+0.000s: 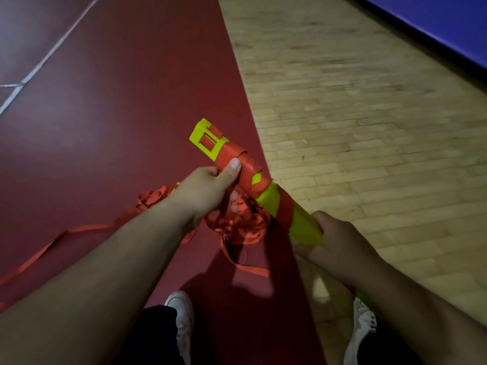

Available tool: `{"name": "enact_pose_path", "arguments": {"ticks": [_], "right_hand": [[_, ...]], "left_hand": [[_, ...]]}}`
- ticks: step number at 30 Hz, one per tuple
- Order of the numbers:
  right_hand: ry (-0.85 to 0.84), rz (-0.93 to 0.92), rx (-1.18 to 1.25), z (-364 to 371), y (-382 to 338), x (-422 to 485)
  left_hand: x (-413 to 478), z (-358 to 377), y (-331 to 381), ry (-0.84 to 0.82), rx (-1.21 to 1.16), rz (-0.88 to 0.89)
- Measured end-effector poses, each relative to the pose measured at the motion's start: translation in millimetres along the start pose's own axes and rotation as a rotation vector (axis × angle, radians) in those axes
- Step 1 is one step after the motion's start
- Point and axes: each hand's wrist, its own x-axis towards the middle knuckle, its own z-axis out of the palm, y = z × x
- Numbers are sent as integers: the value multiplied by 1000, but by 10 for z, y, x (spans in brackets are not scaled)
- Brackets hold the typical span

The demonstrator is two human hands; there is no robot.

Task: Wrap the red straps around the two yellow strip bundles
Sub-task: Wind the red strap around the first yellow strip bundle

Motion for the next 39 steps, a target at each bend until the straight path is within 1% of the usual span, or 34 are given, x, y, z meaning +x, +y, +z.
{"name": "enact_pose_path", "arguments": {"ticks": [3, 6, 10, 12, 13, 15, 17, 19, 21, 24, 25, 27, 28, 29, 30, 34, 37, 39], "right_hand": [[38, 20, -10, 41, -22, -21], [54, 23, -18, 60, -45, -24], [65, -18, -34, 61, -62, -43], [27, -36, 16, 46, -49, -40], [-2, -48, 32, 38, -36, -33], [-33, -91, 34, 29, -19, -12], [-12, -125, 59, 0, -16, 14], [-29, -99, 112, -53, -25, 31], [-144, -59, 143, -115, -41, 33], [-282, -48, 202, -170, -31, 35], [-342, -47, 278, -199, -26, 27], [-543, -37, 503, -261, -22, 7], [-640, -26, 553, -276, -21, -7], [-683, -27, 540, -280, -39, -27], [-663, -37, 490, -263, -51, -39], [-368, -79, 406, -179, -71, -29], [-218, -71, 298, -141, -40, -19], [-143, -59, 232, -94, -38, -17]], "left_hand": [[-14, 109, -18, -33, -175, 4], [-18, 144, -11, -81, -208, 38], [-21, 107, -14, -170, -350, -41], [-25, 108, -8, -206, -388, -43], [-29, 118, 4, -201, -393, -40], [-40, 137, 21, -131, -379, -50], [-44, 162, 26, -69, -383, -48], [-43, 171, 10, -38, -404, -9], [-38, 150, -11, -61, -405, 50], [-29, 102, -14, -157, -390, 134], [-24, 86, -9, -170, -399, 157], [-18, 56, -2, -189, -415, 201], [-24, 50, 13, -198, -415, 219], [-29, 45, 26, -198, -420, 229], [-34, 41, 42, -189, -431, 227], [-28, 26, 61, -95, -382, 180], [-53, 65, 37, -98, -226, 68], [-55, 135, 11, -69, -65, 68]]}}
